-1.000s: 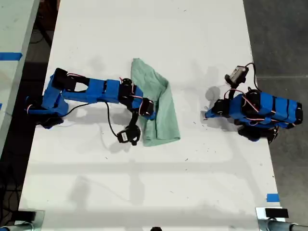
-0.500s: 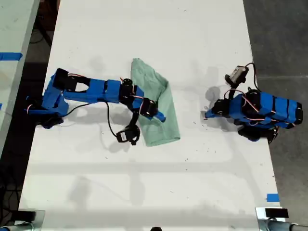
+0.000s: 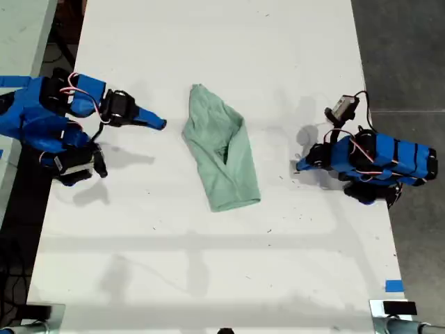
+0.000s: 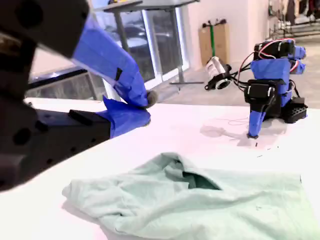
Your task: Fold t shirt
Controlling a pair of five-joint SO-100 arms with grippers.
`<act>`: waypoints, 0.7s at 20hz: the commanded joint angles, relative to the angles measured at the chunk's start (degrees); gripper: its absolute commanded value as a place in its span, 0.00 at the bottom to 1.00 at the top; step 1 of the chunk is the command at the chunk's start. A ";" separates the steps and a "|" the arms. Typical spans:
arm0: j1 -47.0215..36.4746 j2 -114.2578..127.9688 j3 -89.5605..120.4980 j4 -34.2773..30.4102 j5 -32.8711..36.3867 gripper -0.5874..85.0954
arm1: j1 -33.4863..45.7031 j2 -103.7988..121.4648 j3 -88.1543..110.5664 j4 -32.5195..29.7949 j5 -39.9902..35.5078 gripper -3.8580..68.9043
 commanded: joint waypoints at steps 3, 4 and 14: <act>0.62 37.35 45.35 -10.37 -2.20 0.00 | -0.35 0.88 1.67 -0.44 -0.88 0.03; 0.26 46.32 49.92 -7.82 -1.14 0.00 | -0.35 0.88 1.67 -0.44 -0.88 0.03; -0.35 46.41 52.82 -6.94 -2.72 0.00 | -0.35 0.88 1.67 -0.26 -0.62 0.03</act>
